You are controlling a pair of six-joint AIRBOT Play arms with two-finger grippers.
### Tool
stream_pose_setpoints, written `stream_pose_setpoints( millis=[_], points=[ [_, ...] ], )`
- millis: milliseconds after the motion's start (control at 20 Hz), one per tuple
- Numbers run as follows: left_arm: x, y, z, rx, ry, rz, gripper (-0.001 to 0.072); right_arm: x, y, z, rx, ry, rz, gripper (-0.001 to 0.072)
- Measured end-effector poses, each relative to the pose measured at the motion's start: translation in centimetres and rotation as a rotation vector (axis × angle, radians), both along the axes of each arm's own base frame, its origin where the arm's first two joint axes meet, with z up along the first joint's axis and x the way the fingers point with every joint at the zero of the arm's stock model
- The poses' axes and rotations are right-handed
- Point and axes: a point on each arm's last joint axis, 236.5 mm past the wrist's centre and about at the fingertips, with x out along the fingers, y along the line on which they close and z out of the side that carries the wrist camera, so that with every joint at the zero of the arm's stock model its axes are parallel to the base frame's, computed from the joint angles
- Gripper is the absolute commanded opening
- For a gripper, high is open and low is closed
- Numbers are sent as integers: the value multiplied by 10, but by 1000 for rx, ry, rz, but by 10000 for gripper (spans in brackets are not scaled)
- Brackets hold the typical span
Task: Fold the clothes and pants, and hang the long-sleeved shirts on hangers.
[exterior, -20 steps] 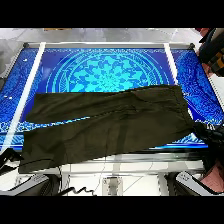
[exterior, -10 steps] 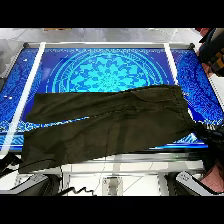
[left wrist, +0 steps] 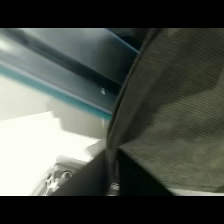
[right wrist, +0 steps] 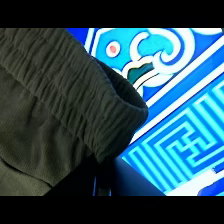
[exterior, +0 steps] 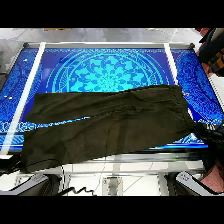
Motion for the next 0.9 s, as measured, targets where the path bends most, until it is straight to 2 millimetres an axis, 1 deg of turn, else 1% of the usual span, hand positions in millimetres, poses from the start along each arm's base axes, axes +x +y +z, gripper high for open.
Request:
stream_pose_setpoints(
  millis=[150, 250, 450, 550, 700, 800, 900],
  points=[
    [5, -5, 1, -7, 3, -46, 29, 0, 1, 1, 3, 0, 4, 30],
    [10, -3, 5, -2, -3, -75, 29, 0, 1, 5, -5, -8, 7, 30],
    [26, 11, 20, 31, -42, -92, 29, 3, -3, 26, -61, -50, 12, 30],
    [43, 13, 29, 29, -105, -87, 29, 4, -3, 39, -93, -75, 16, 30],
    [74, 13, 42, 18, -231, -68, 29, 2, -3, 60, -155, -102, 36, 29],
    [90, 14, 51, 17, -295, -60, 29, -5, -4, 74, -202, -99, 35, 30],
    [102, 18, 60, 23, -341, -52, 29, -15, -8, 88, -254, -87, 14, 30]
  ],
)
